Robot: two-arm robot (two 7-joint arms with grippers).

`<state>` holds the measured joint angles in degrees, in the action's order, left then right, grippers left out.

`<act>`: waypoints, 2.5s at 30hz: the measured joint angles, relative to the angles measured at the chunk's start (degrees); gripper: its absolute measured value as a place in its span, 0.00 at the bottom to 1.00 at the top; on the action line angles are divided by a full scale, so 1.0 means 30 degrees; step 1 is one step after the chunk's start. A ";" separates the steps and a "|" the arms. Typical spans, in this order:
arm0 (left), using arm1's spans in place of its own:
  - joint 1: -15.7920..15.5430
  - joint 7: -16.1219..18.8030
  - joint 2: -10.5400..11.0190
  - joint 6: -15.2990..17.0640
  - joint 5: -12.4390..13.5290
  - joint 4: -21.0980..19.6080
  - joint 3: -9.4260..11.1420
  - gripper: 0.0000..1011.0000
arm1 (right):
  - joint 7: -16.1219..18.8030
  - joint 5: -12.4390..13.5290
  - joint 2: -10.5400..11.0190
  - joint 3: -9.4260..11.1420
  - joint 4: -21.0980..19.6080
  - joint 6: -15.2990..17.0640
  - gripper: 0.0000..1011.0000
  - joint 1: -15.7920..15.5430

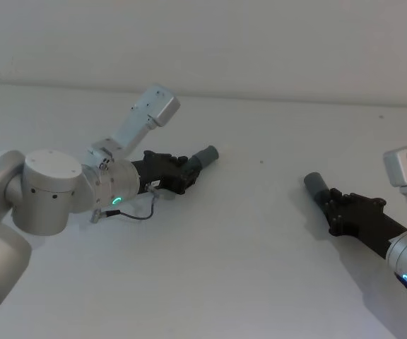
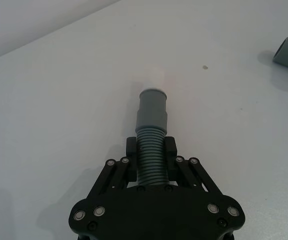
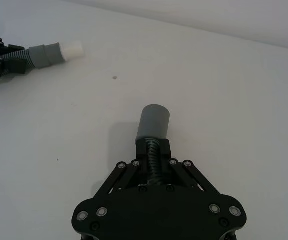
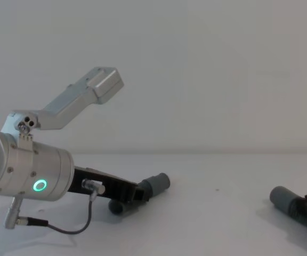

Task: Use both hands to pick up one end of the pipe from the table, align the ends, and insert them.

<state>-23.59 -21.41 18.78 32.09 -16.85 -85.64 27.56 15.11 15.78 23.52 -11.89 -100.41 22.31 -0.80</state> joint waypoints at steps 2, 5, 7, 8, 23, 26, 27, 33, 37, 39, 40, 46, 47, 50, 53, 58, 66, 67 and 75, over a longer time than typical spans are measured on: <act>-0.0001 0.0000 0.0000 0.0000 0.0000 0.0002 0.0000 0.31 | 0.0000 0.0000 0.0000 -0.0001 0.0000 -0.0001 0.14 0.0000; -0.0001 0.0000 -0.0001 0.0000 0.0000 0.0001 -0.0001 0.31 | 0.0000 -0.0001 -0.0001 -0.0001 0.0000 -0.0001 0.14 0.0000; -0.0007 0.0000 -0.0001 -0.0001 0.0003 0.0001 0.0001 0.31 | 0.0000 -0.0001 0.0000 0.0000 0.0000 -0.0004 0.14 0.0000; -0.0011 0.0000 -0.0001 -0.0005 0.0008 0.0000 0.0005 0.31 | 0.0000 -0.0003 0.0004 0.0000 0.0000 -0.0010 0.14 -0.0001; -0.0669 -0.0727 0.0306 -0.1840 0.0638 0.0023 0.0391 0.31 | 0.0196 -0.0803 0.0491 -0.0016 -0.0240 -0.1589 0.14 -0.0007; -0.0898 -0.0984 0.0457 -0.2383 0.0797 -0.0058 0.0492 0.31 | 0.0281 -0.1138 0.0717 -0.0008 -0.0361 -0.2193 0.13 -0.0020; -0.0960 -0.1082 0.0498 -0.2564 0.0850 -0.0081 0.0522 0.31 | 0.0307 -0.1228 0.0778 -0.0008 -0.0385 -0.2339 0.13 -0.0022; -0.1596 -0.1903 0.0954 -0.3825 0.1167 -0.0228 0.0830 0.31 | 0.0575 -0.2089 0.1426 -0.0030 -0.0595 -0.3581 0.13 0.0001; -0.2045 -0.2572 0.1266 -0.4621 0.1357 -0.0291 0.1044 0.31 | 0.0802 -0.2705 0.1911 -0.0082 -0.0682 -0.4391 0.13 0.0066; -0.2367 -0.3006 0.1482 -0.5090 0.1470 -0.0320 0.1206 0.31 | 0.0934 -0.3077 0.2199 -0.0115 -0.0715 -0.4834 0.13 0.0119; -0.2467 -0.3195 0.1550 -0.5281 0.1516 -0.0327 0.1256 0.31 | 0.1003 -0.3242 0.2302 -0.0126 -0.0725 -0.5056 0.13 0.0137; -0.3367 -0.4500 0.2119 -0.6502 0.1793 -0.0373 0.1721 0.31 | 0.1384 -0.4313 0.3170 -0.0241 -0.0736 -0.6424 0.13 0.0356; -0.3634 -0.4836 0.2265 -0.6789 0.1856 -0.0374 0.1844 0.31 | 0.1447 -0.4498 0.3267 -0.0256 -0.0736 -0.6656 0.13 0.0385; -0.4041 -0.5417 0.2466 -0.7273 0.1966 -0.0374 0.2019 0.31 | 0.1643 -0.5224 0.3800 -0.0338 -0.0682 -0.7536 0.13 0.0559; -0.4668 -0.6373 0.2788 -0.8046 0.2131 -0.0356 0.2354 0.31 | 0.1791 -0.5850 0.4223 -0.0412 -0.0599 -0.8300 0.13 0.0724; -0.5544 -0.7541 0.3160 -0.8985 0.2304 -0.0255 0.2738 0.31 | 0.1939 -0.6879 0.4799 -0.0510 -0.0430 -0.9560 0.13 0.1000; -0.6973 -0.9600 0.3600 -1.0630 0.2536 -0.0028 0.3359 0.31 | 0.1934 -0.8659 0.5654 -0.0640 -0.0024 -1.1861 0.13 0.1541; -0.7162 -0.9791 0.3644 -1.0789 0.2553 0.0010 0.3433 0.31 | 0.1921 -0.8824 0.5722 -0.0649 0.0027 -1.2063 0.13 0.1596; -0.8658 -1.1833 0.3955 -1.2432 0.2696 0.0288 0.4012 0.31 | 0.1376 -1.0978 0.6432 -0.0734 0.0698 -1.4904 0.13 0.2310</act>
<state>-49.56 -56.90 30.65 -5.21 -8.76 -84.77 39.59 19.24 -17.16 42.82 -14.09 -98.31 -22.40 6.13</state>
